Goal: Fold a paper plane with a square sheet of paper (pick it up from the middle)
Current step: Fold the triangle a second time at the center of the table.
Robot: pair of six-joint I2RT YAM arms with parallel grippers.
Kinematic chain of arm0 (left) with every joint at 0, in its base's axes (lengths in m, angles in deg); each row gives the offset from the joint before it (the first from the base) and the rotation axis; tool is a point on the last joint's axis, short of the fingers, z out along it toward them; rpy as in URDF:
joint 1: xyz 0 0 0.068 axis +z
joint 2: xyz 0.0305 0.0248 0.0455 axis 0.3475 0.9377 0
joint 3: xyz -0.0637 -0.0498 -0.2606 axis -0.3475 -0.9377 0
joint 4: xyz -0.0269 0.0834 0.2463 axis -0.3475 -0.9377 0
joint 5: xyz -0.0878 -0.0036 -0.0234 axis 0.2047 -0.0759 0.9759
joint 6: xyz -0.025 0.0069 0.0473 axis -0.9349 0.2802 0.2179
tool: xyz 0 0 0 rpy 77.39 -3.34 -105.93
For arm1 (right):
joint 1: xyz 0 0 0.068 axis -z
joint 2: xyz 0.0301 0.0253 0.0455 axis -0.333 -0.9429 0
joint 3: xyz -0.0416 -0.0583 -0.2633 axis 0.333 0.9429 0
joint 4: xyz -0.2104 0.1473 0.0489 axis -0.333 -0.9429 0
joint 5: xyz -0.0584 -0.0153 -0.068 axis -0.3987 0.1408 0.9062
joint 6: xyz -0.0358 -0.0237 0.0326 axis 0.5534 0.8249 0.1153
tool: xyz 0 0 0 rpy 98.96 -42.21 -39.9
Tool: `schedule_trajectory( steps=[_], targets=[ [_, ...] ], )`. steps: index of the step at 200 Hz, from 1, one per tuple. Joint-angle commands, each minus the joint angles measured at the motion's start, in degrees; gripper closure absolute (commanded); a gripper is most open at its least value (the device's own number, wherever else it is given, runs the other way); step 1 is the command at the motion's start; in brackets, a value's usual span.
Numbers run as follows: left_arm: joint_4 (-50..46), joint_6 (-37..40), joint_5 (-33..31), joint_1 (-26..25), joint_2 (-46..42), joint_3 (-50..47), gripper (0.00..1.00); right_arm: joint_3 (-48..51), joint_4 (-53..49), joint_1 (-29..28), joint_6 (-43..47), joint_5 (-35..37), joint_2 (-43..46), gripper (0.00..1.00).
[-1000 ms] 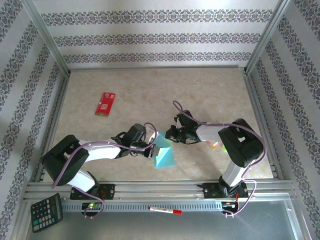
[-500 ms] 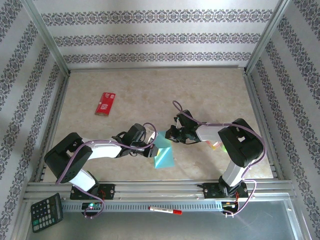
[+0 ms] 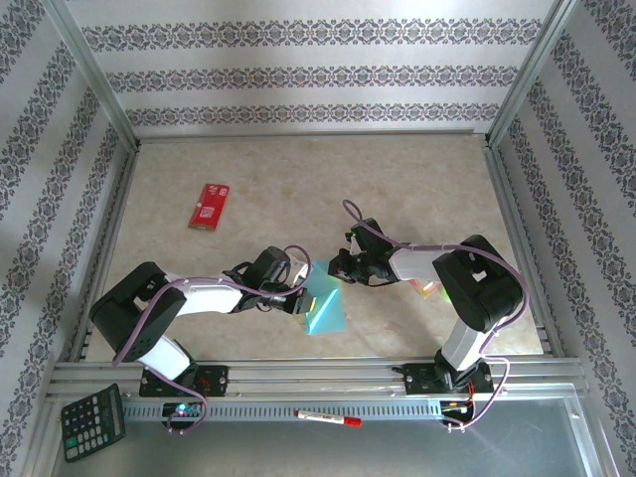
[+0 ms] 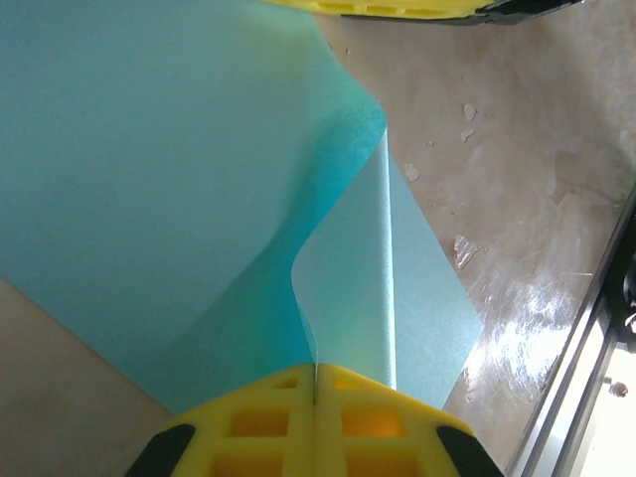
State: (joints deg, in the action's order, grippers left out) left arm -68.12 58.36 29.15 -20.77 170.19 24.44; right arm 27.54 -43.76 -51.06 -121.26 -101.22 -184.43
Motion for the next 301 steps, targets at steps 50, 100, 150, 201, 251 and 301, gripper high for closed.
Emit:
schedule_trajectory(
  steps=[50,100,150,201,251,301],
  targets=[
    [-2.22,1.83,-0.78,1.12,1.96,2.03,0.96,1.22,-0.84,0.07,0.71,0.59,-1.70,0.91],
    [-2.84,2.23,-0.75,1.20,2.80,3.09,0.96,1.34,-0.87,0.06,0.70,0.42,-1.99,0.91],
    [-3.93,2.57,-1.11,1.17,2.85,3.29,0.96,1.39,-0.84,0.08,0.82,0.42,-1.94,0.92],
    [-3.58,1.66,-0.98,1.20,1.53,2.15,0.96,1.57,-0.61,0.06,0.69,0.43,-2.34,0.92],
    [-4.54,2.18,-2.12,1.20,2.74,3.23,0.96,1.57,-0.32,0.06,0.60,0.33,-2.58,0.92],
    [-4.71,2.45,-1.75,1.20,3.70,3.61,0.96,1.65,-0.24,0.06,0.45,0.42,-2.60,0.92]
  ],
)
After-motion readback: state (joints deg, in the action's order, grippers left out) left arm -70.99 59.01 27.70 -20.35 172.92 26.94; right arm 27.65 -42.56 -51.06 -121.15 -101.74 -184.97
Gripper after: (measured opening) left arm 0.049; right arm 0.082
